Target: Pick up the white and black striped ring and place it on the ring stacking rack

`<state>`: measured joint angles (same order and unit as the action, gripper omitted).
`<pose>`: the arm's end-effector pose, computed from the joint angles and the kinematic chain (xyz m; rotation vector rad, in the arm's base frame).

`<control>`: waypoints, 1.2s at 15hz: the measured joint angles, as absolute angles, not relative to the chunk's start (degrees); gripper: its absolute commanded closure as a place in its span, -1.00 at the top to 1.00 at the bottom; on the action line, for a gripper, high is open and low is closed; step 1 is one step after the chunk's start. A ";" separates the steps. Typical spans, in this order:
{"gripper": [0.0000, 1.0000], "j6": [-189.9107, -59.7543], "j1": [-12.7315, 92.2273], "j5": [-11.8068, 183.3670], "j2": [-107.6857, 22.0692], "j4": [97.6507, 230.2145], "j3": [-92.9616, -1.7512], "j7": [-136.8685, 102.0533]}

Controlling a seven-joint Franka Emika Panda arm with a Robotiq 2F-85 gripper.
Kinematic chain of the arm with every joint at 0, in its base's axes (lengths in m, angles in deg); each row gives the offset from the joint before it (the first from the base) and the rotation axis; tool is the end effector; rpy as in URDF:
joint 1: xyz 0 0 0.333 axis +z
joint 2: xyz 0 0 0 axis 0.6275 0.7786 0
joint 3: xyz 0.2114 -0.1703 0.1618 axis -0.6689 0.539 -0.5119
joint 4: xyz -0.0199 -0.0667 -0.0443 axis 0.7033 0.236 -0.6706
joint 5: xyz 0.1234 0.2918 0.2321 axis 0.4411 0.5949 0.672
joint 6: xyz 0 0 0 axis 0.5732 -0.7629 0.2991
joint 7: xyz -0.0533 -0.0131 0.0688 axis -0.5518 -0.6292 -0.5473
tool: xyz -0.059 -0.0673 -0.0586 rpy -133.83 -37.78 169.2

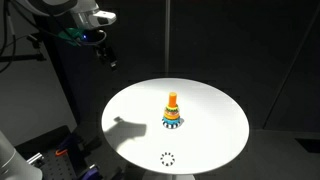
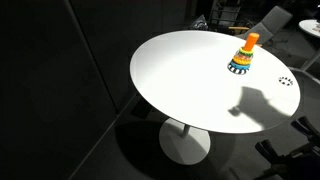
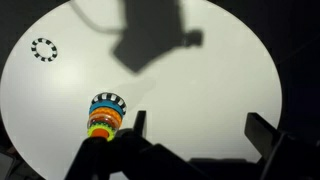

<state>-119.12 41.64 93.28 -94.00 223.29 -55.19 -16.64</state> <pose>0.3723 0.0457 0.4511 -3.0770 0.0453 -0.3122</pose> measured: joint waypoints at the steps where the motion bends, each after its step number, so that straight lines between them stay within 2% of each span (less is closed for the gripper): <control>1: 1.00 -119.12 41.64 93.28 -94.01 223.29 -55.19 -16.64; 18: 1.00 -119.12 40.81 93.13 -89.51 220.34 -55.27 -15.55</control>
<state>-119.12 40.81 93.13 -89.51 220.34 -55.27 -15.55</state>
